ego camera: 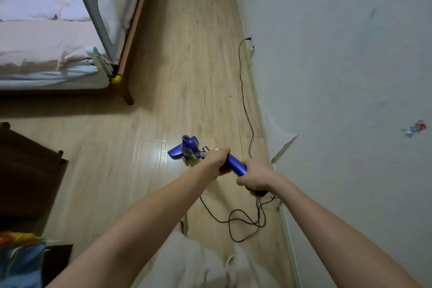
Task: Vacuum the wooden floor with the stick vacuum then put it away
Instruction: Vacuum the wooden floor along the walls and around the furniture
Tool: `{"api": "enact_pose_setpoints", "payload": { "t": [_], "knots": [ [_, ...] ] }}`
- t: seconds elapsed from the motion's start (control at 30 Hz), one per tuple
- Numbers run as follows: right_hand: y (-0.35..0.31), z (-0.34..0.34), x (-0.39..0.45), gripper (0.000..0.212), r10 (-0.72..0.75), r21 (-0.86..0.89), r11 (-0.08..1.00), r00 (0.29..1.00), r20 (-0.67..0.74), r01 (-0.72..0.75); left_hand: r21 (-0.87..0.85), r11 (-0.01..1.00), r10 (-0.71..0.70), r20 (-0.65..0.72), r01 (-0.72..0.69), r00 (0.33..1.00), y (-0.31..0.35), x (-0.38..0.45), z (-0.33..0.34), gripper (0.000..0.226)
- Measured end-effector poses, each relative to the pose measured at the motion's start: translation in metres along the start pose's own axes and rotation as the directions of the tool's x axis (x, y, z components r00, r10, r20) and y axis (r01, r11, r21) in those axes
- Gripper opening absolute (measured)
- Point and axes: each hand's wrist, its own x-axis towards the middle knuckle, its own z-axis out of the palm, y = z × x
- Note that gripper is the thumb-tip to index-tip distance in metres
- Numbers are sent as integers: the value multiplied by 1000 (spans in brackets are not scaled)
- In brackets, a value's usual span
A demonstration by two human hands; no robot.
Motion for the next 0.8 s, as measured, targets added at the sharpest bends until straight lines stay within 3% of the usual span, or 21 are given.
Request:
{"api": "enact_pose_setpoints", "payload": {
  "t": [0.33,0.63,0.8],
  "knots": [
    [-118,31,110,22,33,12,999,999,-39,-33,200,979,54,-43,-44,998,106,88,-93,19],
    [-223,52,191,19,40,53,998,998,-53,-38,315,944,118,-30,-103,993,201,143,-169,15],
    [-251,33,192,20,51,11,999,998,-37,-51,242,967,82,4,-81,997,224,150,-179,15]
  ]
}}
